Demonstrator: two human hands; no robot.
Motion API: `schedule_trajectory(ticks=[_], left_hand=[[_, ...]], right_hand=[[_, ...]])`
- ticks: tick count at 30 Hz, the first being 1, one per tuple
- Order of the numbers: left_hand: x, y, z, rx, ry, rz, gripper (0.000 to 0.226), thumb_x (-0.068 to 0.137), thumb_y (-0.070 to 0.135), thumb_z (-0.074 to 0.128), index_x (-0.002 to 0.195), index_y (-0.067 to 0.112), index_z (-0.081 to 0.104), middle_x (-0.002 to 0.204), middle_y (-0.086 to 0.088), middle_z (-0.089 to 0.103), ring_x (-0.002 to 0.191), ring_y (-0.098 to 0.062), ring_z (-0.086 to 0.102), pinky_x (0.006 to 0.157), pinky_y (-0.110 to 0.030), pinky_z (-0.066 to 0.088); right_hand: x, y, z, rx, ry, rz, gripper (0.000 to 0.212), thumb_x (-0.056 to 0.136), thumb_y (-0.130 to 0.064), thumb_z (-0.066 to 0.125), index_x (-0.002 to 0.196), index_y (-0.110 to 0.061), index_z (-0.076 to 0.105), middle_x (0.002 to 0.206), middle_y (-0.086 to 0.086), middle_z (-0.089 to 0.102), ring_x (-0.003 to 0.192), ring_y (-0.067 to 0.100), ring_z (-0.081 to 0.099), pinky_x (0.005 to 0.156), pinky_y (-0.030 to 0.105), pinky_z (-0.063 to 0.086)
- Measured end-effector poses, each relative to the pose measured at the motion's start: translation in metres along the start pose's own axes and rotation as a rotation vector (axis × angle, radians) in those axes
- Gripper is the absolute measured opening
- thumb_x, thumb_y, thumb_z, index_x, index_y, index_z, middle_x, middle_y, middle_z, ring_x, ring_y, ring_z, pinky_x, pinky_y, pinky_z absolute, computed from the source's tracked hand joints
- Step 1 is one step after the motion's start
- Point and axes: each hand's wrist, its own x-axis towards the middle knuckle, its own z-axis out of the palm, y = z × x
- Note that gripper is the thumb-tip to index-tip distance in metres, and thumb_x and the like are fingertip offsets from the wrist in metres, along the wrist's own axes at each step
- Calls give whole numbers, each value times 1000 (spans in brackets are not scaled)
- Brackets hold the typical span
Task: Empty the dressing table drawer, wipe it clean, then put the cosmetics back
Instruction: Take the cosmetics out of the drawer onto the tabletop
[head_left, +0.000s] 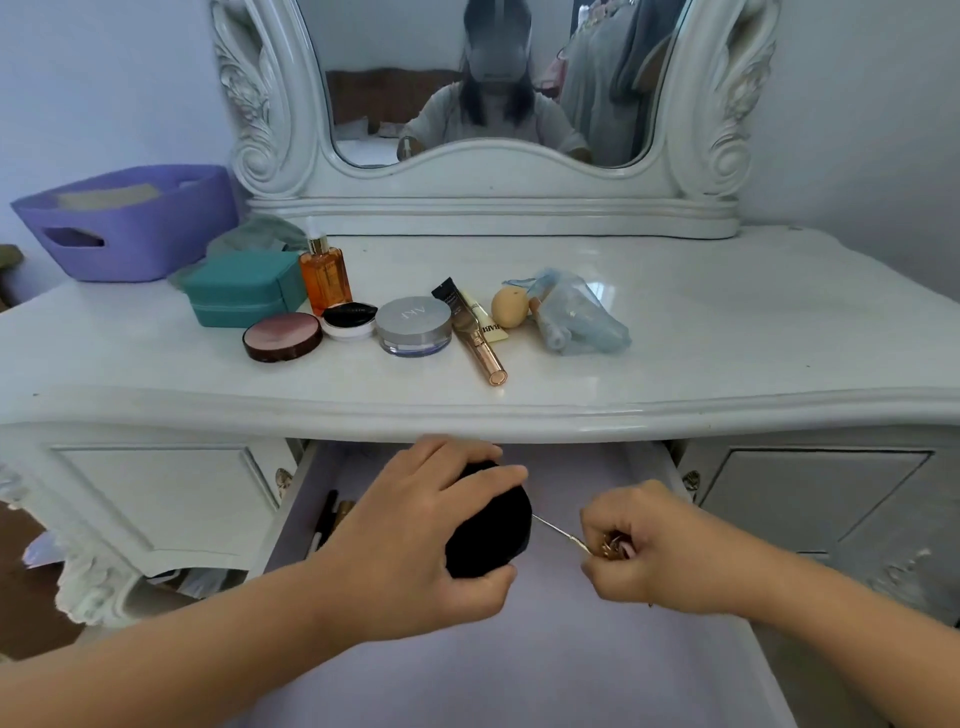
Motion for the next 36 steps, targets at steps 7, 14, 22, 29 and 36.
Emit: schedule_trajectory(ticks=[7, 14, 22, 29, 36], left_hand=[[40, 17, -39, 22, 220, 52, 63, 67, 47, 62, 124, 20, 56, 124, 3, 53, 115, -13, 45, 94, -27, 41], [92, 31, -49, -28, 347, 17, 64, 66, 47, 59, 125, 24, 55, 121, 8, 51, 115, -6, 40, 97, -12, 30], [175, 32, -1, -88, 168, -114, 71, 65, 56, 54, 131, 32, 46, 128, 13, 44, 120, -6, 29, 95, -15, 24], [229, 28, 47, -54, 28, -110, 61, 75, 45, 64, 130, 25, 47, 131, 2, 46, 121, -18, 33, 100, -28, 31], [242, 25, 65, 20, 17, -3, 52, 78, 37, 65, 125, 18, 54, 131, -5, 48, 126, -22, 36, 104, -29, 26]], right_hand=[[-24, -21, -66, 125, 153, -42, 23, 64, -29, 63, 55, -19, 44, 52, -8, 43, 49, 3, 35, 49, 16, 30], [-48, -13, -125, 316, 257, -39, 25, 69, -20, 71, 56, -12, 51, 55, 5, 46, 48, 9, 36, 45, 18, 32], [8, 44, -136, 257, 690, 176, 25, 73, -9, 67, 55, -11, 50, 49, -3, 55, 44, 6, 51, 44, 14, 39], [57, 82, -128, 169, 739, 293, 22, 74, -14, 61, 59, -13, 45, 62, 1, 52, 59, 19, 45, 56, 29, 35], [60, 104, -124, 66, 771, 394, 20, 76, -28, 64, 64, -18, 52, 74, 2, 61, 81, 24, 54, 68, 34, 43]])
